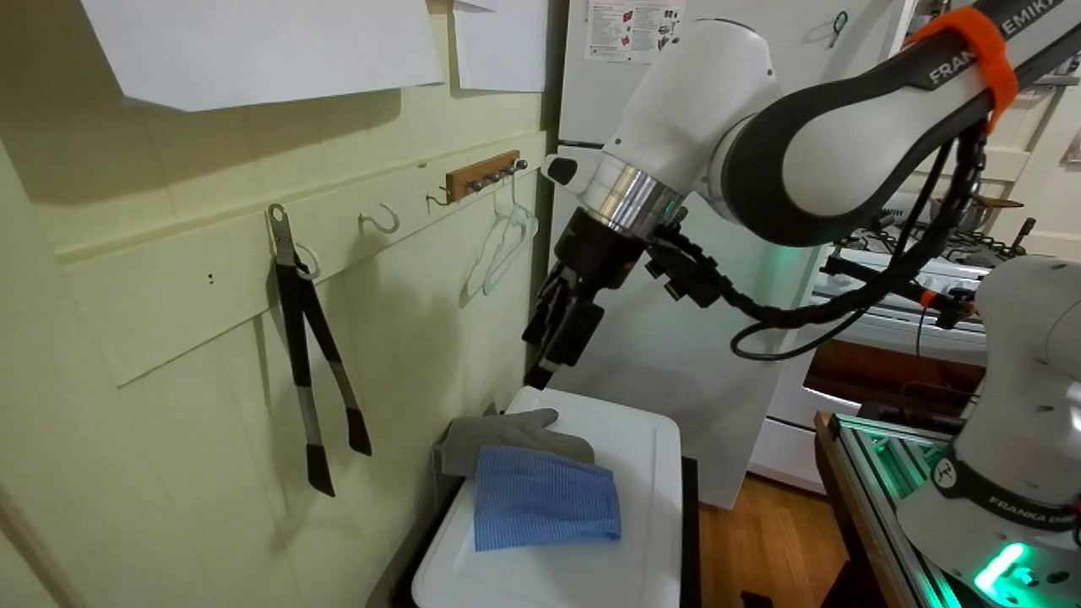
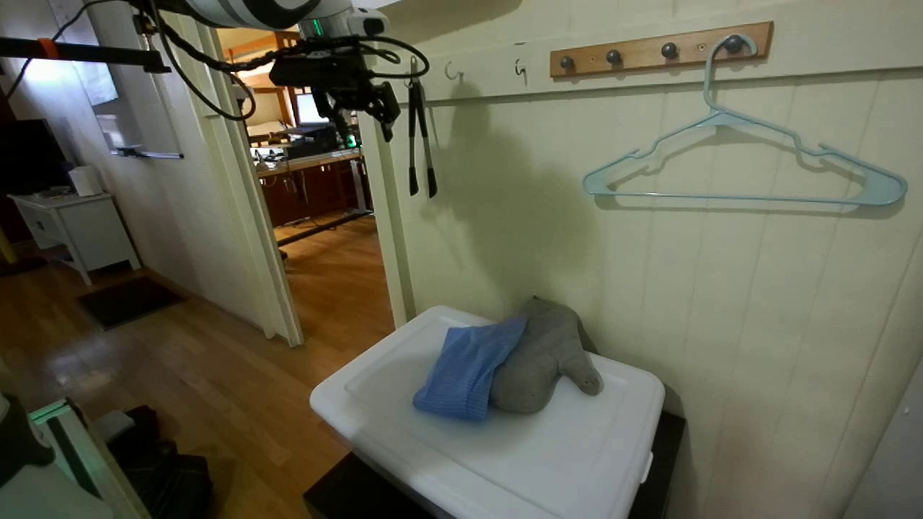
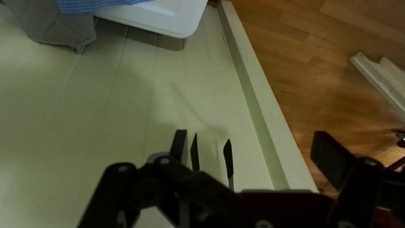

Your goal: Move the tongs to the next hook on the left

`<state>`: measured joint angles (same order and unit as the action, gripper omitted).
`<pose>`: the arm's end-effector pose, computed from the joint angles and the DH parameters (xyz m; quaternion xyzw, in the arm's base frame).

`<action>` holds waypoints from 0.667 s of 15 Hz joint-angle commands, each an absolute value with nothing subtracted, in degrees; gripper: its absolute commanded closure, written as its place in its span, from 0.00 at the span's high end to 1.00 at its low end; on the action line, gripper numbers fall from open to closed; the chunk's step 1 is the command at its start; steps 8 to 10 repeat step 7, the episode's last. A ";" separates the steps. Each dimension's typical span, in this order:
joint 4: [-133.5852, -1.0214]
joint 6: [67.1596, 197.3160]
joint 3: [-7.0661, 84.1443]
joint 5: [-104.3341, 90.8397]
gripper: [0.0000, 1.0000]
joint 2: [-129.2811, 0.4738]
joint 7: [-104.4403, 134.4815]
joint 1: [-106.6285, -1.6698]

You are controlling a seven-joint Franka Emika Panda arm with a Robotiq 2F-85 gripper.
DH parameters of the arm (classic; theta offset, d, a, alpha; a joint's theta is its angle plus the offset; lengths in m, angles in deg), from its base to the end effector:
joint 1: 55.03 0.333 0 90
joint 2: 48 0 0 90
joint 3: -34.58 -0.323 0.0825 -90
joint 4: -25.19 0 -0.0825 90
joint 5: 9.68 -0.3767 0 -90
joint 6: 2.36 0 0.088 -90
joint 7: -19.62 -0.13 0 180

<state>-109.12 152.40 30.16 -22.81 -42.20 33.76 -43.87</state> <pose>0.5135 0.1379 0.4144 -0.9582 -0.1622 -0.2249 0.0700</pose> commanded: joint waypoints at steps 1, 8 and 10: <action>-111.96 148.54 29.23 -14.87 1.00 -36.50 29.12 -46.23; -110.55 148.27 29.82 -14.88 1.00 -37.32 30.40 -45.90; -110.55 148.27 29.82 -14.88 1.00 -37.32 30.40 -45.90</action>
